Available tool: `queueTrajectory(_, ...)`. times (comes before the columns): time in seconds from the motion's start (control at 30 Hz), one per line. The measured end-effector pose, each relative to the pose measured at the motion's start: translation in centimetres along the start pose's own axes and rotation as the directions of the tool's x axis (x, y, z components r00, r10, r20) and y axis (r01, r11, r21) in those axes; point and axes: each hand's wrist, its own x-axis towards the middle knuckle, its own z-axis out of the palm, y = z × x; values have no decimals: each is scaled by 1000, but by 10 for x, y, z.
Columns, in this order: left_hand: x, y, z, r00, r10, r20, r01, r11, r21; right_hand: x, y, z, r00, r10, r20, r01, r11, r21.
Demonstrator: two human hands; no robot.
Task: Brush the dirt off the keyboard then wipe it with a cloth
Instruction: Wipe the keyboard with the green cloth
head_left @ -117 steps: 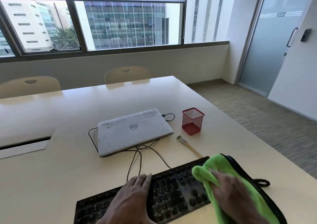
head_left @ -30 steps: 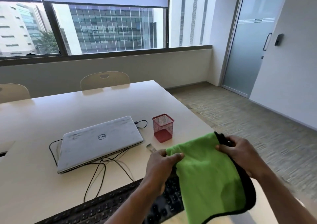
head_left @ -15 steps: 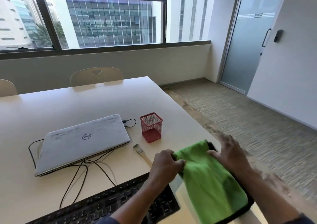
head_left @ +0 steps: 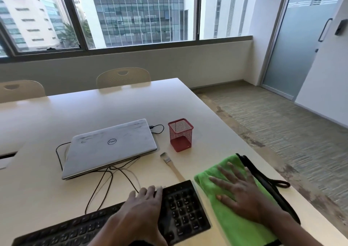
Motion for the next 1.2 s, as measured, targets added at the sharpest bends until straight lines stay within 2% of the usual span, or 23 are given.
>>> queueTrajectory(0.3,-6,-4,14,979,139,-152,-131,990,59,1,-5,-1,994,-9,110,13,999,-36)
queueTrajectory(0.47,-6,-17,-6,982,173,-80,-171,985,29,-14,-17,0,995,33,91,-30,999,-36)
queueTrajectory(0.8,4,-36,-31,987,158,37,-155,985,-82,-58,-67,16,988,130,87,-129,991,-21)
queueTrajectory(1.2,-1,-39,-36,976,215,21,-213,974,-72,-76,-149,32,988,136,78,-135,991,-6)
